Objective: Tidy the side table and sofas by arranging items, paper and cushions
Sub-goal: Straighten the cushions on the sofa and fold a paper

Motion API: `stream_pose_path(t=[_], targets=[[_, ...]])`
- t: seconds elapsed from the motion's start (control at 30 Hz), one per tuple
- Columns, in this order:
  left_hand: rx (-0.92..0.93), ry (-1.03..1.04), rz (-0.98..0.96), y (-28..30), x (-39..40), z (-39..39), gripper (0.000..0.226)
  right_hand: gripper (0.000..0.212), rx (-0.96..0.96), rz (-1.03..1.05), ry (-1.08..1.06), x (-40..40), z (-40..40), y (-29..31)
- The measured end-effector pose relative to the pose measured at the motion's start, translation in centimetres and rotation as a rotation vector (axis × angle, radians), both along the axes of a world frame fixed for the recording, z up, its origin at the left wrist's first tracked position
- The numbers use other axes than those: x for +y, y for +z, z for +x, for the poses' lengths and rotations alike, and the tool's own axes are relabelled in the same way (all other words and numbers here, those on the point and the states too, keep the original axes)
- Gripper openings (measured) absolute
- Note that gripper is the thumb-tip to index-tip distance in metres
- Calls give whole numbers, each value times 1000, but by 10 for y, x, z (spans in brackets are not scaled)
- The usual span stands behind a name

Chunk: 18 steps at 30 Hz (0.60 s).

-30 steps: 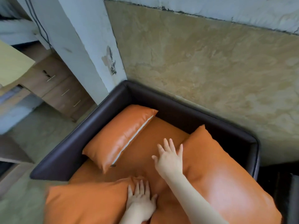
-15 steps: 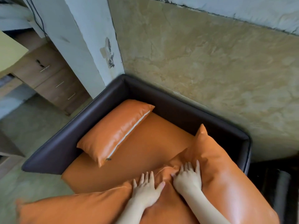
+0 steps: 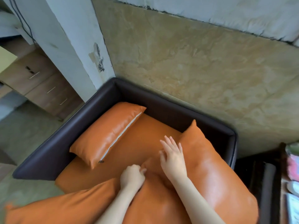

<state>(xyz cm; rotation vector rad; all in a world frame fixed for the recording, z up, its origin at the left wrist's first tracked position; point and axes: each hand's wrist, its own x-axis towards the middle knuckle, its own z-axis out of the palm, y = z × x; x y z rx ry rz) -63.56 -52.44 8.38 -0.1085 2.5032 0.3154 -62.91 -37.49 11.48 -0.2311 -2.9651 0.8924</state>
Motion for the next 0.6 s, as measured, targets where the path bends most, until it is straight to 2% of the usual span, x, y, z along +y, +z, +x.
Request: stream_pose_path(t=[0.1, 0.27, 0.37, 0.47, 0.6], targets=[[185, 140, 26, 27, -5, -38, 36, 39, 145, -81, -140, 21, -13, 21], [454, 269, 115, 79, -19, -106, 43, 39, 184, -100, -437, 80, -15, 39], [606, 311, 153, 112, -30, -154, 44, 43, 64, -118, -546, 102, 2, 27], [715, 336, 102, 136, -37, -192, 42, 45, -67, -182, -564, 103, 30, 0], [788, 249, 25, 143, -29, -213, 44, 47, -315, -244, -557, 95, 69, -41]])
